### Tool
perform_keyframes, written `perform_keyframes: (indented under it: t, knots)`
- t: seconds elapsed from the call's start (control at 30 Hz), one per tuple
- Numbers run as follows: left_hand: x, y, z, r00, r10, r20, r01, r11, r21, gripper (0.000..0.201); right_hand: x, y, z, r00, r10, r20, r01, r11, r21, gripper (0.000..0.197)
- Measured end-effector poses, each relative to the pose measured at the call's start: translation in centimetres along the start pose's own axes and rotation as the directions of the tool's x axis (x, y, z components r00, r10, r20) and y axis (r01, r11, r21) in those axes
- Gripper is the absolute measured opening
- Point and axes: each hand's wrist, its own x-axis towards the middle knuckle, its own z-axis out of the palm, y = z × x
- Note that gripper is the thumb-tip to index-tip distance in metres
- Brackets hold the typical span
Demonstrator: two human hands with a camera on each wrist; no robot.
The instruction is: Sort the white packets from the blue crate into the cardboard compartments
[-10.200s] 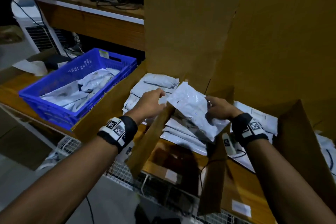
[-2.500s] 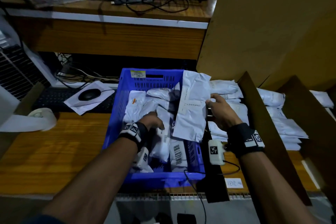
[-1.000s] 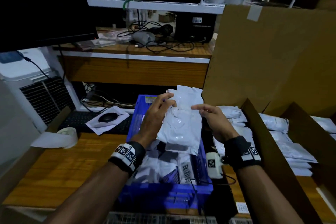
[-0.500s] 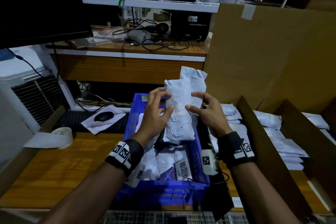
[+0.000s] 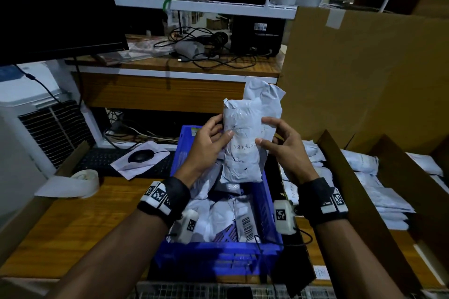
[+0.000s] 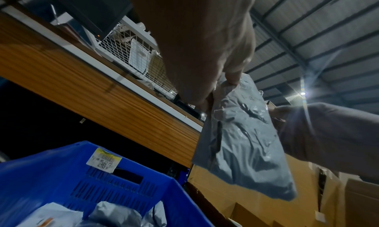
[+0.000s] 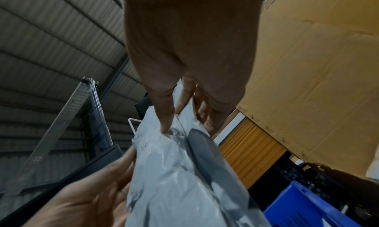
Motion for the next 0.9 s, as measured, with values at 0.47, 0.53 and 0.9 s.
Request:
perform_keyframes:
  t: [0.47, 0.53, 0.9]
  knots:
    - [0.9, 1.5, -1.8, 0.998, 0.059, -0.023, -0.062, 0.981, -0.184, 0.028, -1.1, -2.1, -1.6, 0.999, -0.038, 0.023, 0.039, 0.999, -0.032, 0.053]
    - [0.9, 1.5, -1.8, 0.998, 0.06, -0.022, -0.064, 0.975, -0.213, 0.03, -1.2, -2.2, -1.6, 0.999, -0.03, 0.028, 0.032, 0.998, -0.056, 0.054]
    - [0.3, 4.4, -2.9, 0.968, -0.032, 0.25, 0.033, 0.999, 0.003, 0.042, -1.8, -4.1, -1.4, 0.999, 0.029, 0.036, -0.024, 0.993, -0.119, 0.035]
